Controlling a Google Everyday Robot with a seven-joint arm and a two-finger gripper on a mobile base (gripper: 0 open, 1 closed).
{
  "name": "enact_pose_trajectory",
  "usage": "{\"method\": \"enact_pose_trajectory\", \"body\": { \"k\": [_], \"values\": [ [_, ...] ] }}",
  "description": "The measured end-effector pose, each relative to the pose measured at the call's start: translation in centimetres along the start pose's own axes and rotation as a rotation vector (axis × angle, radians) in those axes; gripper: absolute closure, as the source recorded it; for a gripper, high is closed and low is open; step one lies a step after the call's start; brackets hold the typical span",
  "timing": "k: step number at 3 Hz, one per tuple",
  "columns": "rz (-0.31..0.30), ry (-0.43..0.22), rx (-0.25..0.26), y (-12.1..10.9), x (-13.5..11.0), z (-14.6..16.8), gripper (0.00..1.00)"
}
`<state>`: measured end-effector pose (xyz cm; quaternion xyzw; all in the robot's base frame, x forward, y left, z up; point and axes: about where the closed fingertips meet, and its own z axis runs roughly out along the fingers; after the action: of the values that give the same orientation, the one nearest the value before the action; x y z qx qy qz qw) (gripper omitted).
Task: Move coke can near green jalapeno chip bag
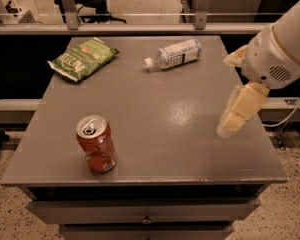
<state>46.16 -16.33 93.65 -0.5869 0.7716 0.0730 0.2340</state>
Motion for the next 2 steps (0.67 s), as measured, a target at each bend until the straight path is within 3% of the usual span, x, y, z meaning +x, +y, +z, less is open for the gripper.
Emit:
{"method": "enact_pose_trajectory", "body": {
  "k": [1, 2],
  "values": [
    [0.020, -0.225, -0.059, 0.5, -2.8, 4.3, 0.00],
    [0.007, -0.422, -0.121, 2.6, -6.1, 6.9, 0.00]
  ]
}}
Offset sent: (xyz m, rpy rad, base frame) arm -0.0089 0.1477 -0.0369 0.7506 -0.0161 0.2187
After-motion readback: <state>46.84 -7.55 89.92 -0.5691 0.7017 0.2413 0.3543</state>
